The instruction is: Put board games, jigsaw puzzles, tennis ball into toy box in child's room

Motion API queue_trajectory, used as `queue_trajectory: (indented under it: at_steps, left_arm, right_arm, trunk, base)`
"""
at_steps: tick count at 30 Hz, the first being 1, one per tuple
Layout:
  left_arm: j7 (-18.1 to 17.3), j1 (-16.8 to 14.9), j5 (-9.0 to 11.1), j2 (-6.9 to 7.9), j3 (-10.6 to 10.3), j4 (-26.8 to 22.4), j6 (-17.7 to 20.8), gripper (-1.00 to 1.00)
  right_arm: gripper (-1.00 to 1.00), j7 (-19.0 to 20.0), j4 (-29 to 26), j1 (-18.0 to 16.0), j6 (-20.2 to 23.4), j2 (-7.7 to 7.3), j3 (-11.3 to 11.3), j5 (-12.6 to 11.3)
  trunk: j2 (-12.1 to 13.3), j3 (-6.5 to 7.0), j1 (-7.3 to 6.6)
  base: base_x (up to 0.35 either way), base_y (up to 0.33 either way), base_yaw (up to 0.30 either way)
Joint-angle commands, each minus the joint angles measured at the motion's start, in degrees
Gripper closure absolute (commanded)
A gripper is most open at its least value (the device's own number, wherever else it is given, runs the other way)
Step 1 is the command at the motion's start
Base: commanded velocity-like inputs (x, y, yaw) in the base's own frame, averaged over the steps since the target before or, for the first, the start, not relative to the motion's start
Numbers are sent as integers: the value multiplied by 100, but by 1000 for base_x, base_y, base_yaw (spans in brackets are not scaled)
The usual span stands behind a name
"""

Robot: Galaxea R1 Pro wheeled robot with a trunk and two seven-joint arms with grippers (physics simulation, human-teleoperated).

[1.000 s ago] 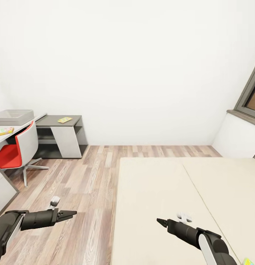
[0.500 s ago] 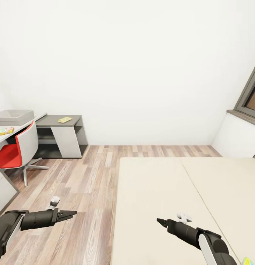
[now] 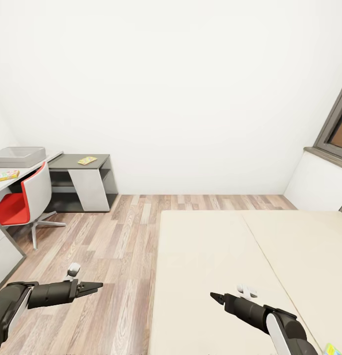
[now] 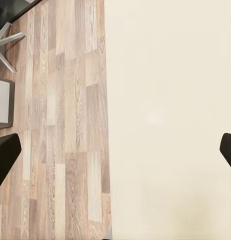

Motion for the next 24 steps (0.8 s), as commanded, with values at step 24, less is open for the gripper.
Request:
queue_trajectory:
  at_steps: [24]
  left_arm:
    - [-23, -4, -4, -2, -5, -1, 60, -100]
  right_arm:
    - [-100, 22, -4, -5, 31, 1, -10, 8]
  trunk:
    - [-12, -12, 3]
  base:
    - [-8, -19, 0]
